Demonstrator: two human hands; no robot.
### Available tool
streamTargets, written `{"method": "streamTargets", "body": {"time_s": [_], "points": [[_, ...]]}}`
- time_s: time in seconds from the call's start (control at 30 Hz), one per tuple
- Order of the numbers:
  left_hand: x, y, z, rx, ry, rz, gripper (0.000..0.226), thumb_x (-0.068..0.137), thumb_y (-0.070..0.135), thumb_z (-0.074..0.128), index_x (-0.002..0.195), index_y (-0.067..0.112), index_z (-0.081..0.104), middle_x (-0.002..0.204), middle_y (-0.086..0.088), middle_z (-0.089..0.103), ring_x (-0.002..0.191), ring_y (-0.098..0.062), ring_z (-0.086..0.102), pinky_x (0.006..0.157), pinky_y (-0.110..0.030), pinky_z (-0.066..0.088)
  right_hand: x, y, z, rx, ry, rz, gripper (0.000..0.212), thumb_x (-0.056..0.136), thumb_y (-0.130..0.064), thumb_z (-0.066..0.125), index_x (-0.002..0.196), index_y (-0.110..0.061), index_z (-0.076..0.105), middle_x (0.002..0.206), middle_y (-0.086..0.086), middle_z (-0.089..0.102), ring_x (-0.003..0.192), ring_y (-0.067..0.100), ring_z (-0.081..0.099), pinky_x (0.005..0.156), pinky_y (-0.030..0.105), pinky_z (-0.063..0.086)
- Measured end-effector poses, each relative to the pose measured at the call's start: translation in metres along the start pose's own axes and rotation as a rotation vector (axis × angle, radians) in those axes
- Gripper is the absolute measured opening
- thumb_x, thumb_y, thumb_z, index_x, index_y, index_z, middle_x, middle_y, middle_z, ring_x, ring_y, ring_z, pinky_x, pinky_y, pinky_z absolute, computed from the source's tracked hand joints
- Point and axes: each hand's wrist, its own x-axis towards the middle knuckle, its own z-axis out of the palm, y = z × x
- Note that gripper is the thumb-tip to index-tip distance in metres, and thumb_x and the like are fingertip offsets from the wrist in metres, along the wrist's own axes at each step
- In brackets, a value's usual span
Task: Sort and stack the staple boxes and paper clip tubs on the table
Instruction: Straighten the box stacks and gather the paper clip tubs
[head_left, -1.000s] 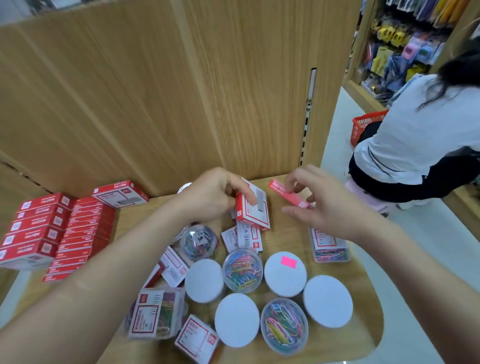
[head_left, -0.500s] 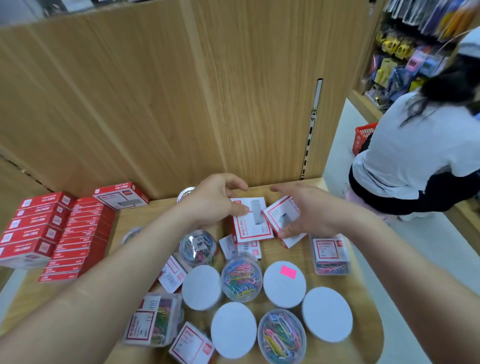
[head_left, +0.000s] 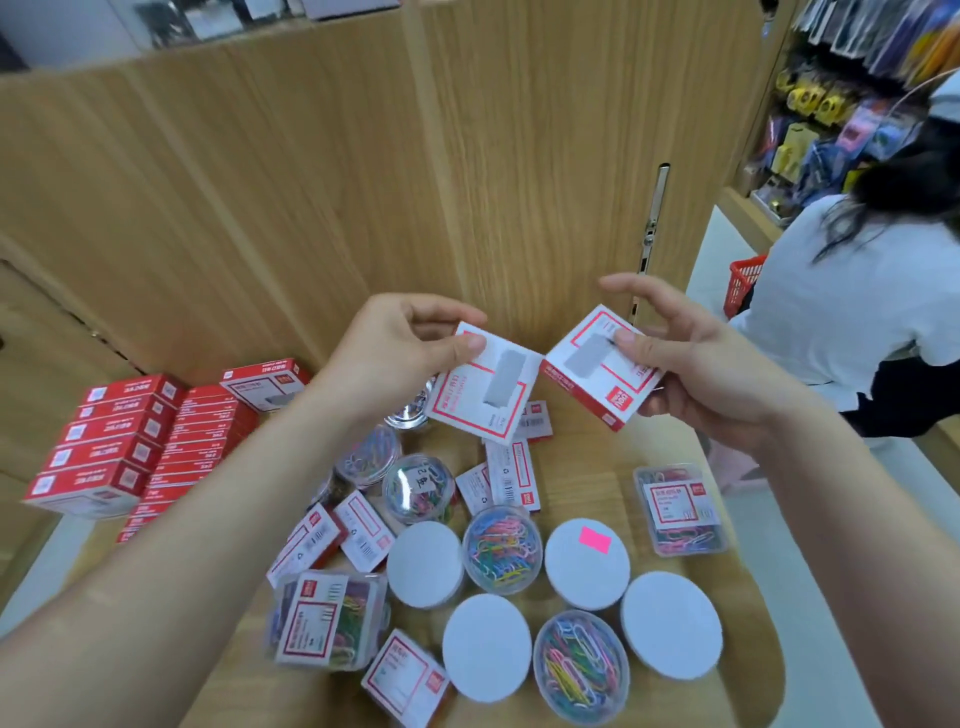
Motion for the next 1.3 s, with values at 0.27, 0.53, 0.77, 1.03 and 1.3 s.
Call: {"method": "streamTargets", "body": {"time_s": [0.27, 0.53, 0.77, 1.03, 1.3], "points": [[-0.026, 0.017, -0.043, -0.091, -0.049, 0.000, 0.016, 0.088, 0.006, 0.062, 0.095, 0.017, 0.070, 0.076, 0.000, 0.073, 0.058, -0.007, 0.065, 0.045, -0.017, 0.046, 0.002, -0.019, 0.051, -0.109, 0.020, -0.144, 0.028, 0.096, -0.006, 0.050, 0.108, -0.026, 0.067, 0.089, 0.006, 0.064, 0.067, 0.016, 0.063, 0.048, 0.028, 0.055], [-0.046, 0.013, -0.068, -0.114, 0.086, 0.038, 0.018, 0.081, 0.003, 0.069, 0.096, 0.013, 0.070, 0.075, 0.000, 0.074, 0.064, -0.011, 0.068, 0.058, -0.023, 0.055, 0.005, -0.020, 0.127, 0.047, -0.137, -0.038, 0.033, 0.095, -0.007, 0.049, 0.120, -0.026, 0.058, 0.099, 0.011, 0.062, 0.080, 0.028, 0.068, 0.057, 0.041, 0.059], [-0.067, -0.002, -0.102, 0.065, 0.079, 0.145, 0.022, 0.085, 0.003, 0.066, 0.105, 0.011, 0.068, 0.074, 0.001, 0.063, 0.066, -0.008, 0.056, 0.062, -0.020, 0.047, 0.013, -0.010, 0.181, 0.065, -0.206, 0.013, 0.038, 0.076, -0.020, 0.068, 0.111, -0.019, 0.052, 0.098, 0.018, 0.066, 0.079, 0.030, 0.069, 0.062, 0.044, 0.060], [-0.084, -0.022, -0.172, 0.078, 0.098, 0.132, 0.018, 0.083, 0.003, 0.069, 0.093, 0.019, 0.072, 0.084, -0.005, 0.071, 0.072, -0.008, 0.065, 0.069, -0.022, 0.053, 0.023, -0.006, 0.219, 0.226, -0.145, 0.064, 0.026, 0.083, -0.024, 0.061, 0.108, -0.023, 0.054, 0.099, 0.012, 0.068, 0.083, 0.027, 0.068, 0.066, 0.051, 0.058], [-0.075, -0.028, -0.158, 0.409, 0.022, 0.362, 0.031, 0.077, 0.018, 0.077, 0.107, 0.027, 0.072, 0.090, 0.009, 0.071, 0.078, 0.002, 0.060, 0.079, -0.020, 0.049, 0.035, 0.007, 0.268, -0.098, -0.089, -0.064, 0.050, 0.079, -0.004, 0.072, 0.123, -0.016, 0.051, 0.109, 0.010, 0.066, 0.091, 0.024, 0.070, 0.071, 0.054, 0.057]]}}
